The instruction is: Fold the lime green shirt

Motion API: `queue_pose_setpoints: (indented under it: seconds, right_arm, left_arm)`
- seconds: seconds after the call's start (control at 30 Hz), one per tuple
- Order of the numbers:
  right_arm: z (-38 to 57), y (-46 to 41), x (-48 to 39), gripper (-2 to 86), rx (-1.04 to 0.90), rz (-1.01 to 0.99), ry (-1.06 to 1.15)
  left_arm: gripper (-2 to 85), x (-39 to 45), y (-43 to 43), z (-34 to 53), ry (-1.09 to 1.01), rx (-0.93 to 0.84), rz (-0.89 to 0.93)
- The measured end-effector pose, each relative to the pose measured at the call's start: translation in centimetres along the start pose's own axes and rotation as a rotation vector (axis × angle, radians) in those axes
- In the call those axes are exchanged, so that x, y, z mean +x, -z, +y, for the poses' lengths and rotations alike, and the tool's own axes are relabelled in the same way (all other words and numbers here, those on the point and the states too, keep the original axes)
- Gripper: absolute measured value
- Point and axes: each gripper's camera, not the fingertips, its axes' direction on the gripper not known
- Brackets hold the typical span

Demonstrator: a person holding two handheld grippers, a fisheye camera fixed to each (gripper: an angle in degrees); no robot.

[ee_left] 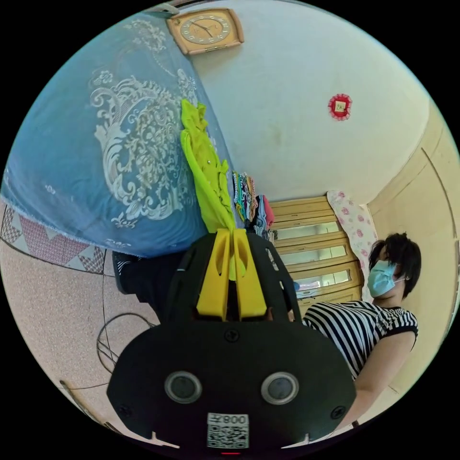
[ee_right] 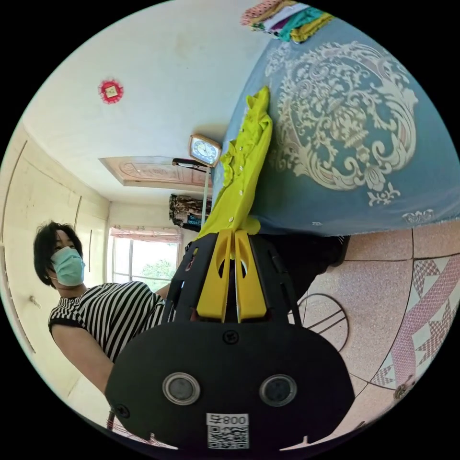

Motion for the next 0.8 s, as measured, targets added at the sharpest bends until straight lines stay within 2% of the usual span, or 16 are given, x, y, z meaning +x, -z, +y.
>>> queue_pose_setpoints:
  seconds: [0.37,0.8]
  right_arm:
    - [5.1,2.5,-7.7,0.4,0.055,-0.069,0.208]
    - [12.6,1.6,-7.0,0.3,0.072,-0.096,0.191]
  left_arm:
    - [0.9,5.4,2.2,4.4,-0.149,0.044,0.077]
    - [0.9,4.5,1.9,12.3,-0.115,0.029,0.104]
